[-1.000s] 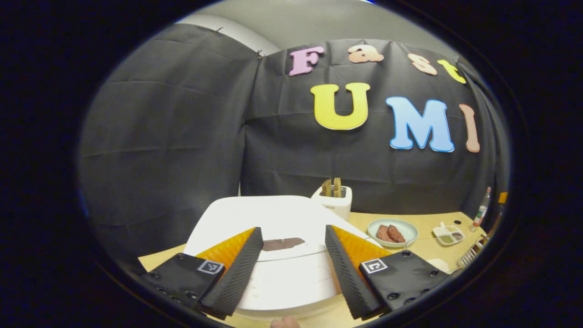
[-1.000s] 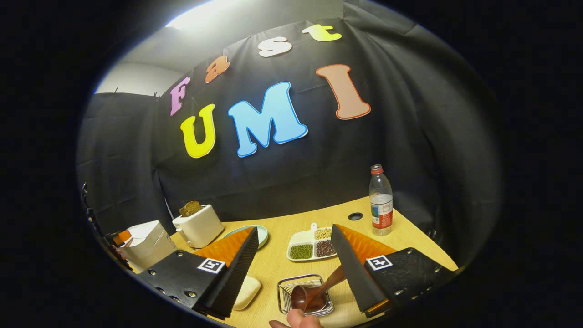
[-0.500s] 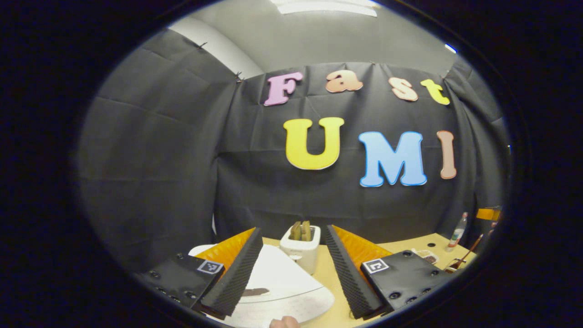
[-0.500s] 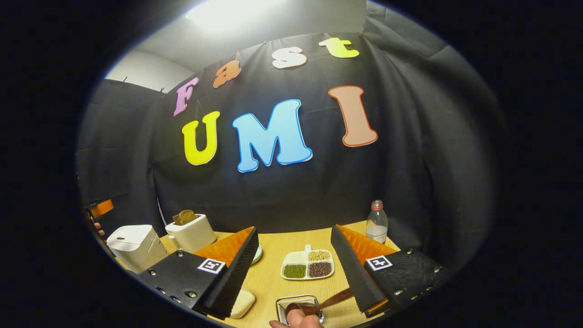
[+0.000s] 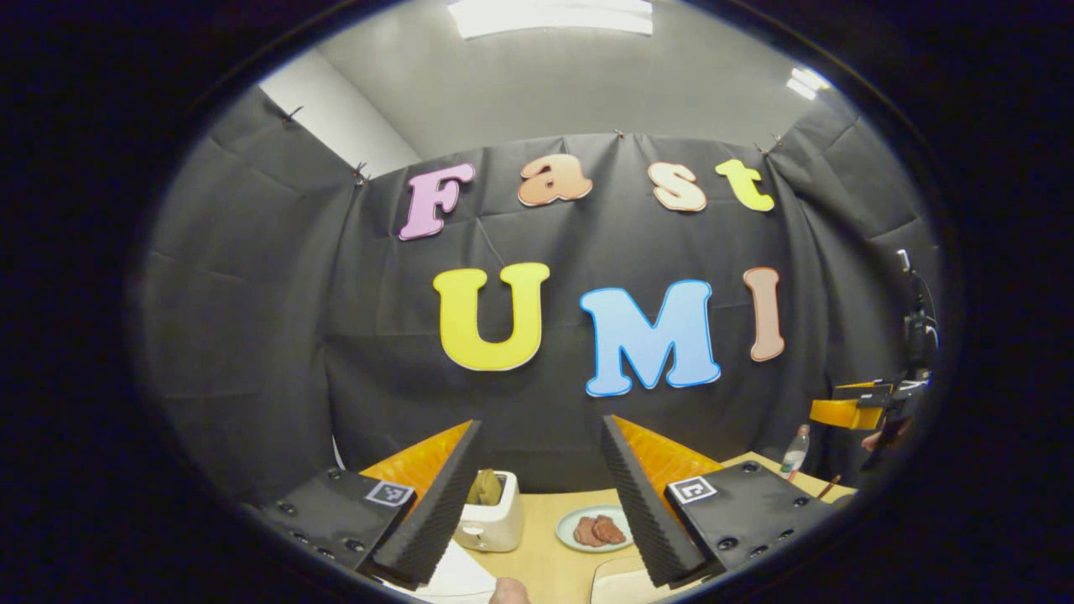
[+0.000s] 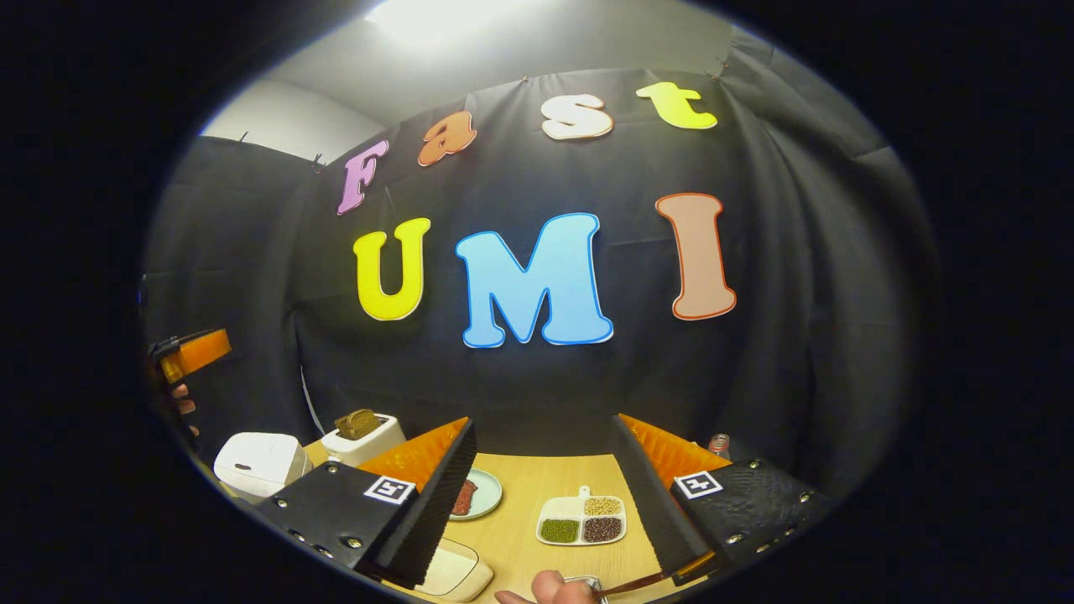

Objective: Close the left gripper, press the button to open the rice cooker; take a wooden spoon from the chopstick holder with the right hand, scoop a spoonful of rice and pour it into the rice cooker, then put the wooden spoon back into the chopstick holder.

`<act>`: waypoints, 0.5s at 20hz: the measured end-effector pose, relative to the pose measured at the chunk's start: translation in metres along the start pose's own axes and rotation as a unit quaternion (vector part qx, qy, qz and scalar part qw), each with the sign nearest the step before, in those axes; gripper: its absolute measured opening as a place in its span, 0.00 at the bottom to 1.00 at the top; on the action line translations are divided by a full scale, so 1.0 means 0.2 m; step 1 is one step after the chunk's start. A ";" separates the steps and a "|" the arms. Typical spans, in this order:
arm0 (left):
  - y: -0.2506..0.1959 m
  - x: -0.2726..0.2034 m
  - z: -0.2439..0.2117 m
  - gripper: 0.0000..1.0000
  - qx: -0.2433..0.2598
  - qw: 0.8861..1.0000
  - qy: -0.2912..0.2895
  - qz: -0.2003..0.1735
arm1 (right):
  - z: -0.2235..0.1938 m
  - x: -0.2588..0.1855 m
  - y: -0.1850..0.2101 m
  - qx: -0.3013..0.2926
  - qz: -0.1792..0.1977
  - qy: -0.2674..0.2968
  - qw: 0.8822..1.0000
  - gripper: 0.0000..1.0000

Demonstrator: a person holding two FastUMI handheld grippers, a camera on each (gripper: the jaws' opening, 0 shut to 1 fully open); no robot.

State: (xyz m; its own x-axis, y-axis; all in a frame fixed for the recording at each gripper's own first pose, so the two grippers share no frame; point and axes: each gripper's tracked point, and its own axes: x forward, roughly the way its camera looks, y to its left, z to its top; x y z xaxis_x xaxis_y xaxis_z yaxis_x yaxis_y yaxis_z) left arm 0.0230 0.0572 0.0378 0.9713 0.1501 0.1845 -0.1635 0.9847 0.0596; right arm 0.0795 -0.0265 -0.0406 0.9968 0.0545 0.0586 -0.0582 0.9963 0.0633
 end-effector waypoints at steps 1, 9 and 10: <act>-0.03 0.02 0.03 0.91 -0.008 1.000 -0.002 -0.006 | 0.04 0.01 0.01 -0.006 0.002 -0.002 1.000 0.97; -0.02 0.03 -0.09 0.98 -0.028 0.999 0.009 -0.020 | 0.06 0.07 0.11 -0.022 0.024 0.011 0.999 0.97; -0.01 0.03 -0.10 0.94 -0.035 0.999 0.008 -0.021 | 0.06 0.08 0.12 -0.019 0.027 0.014 0.999 0.97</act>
State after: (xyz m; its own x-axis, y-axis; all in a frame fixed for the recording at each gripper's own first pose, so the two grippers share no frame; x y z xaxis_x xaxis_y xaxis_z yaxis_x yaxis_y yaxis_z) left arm 0.0330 0.0583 0.0193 0.9796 0.1102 0.1679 -0.1113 0.9938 -0.0030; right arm 0.0937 -0.0017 -0.0264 0.9933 0.1102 0.0338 -0.1110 0.9935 0.0235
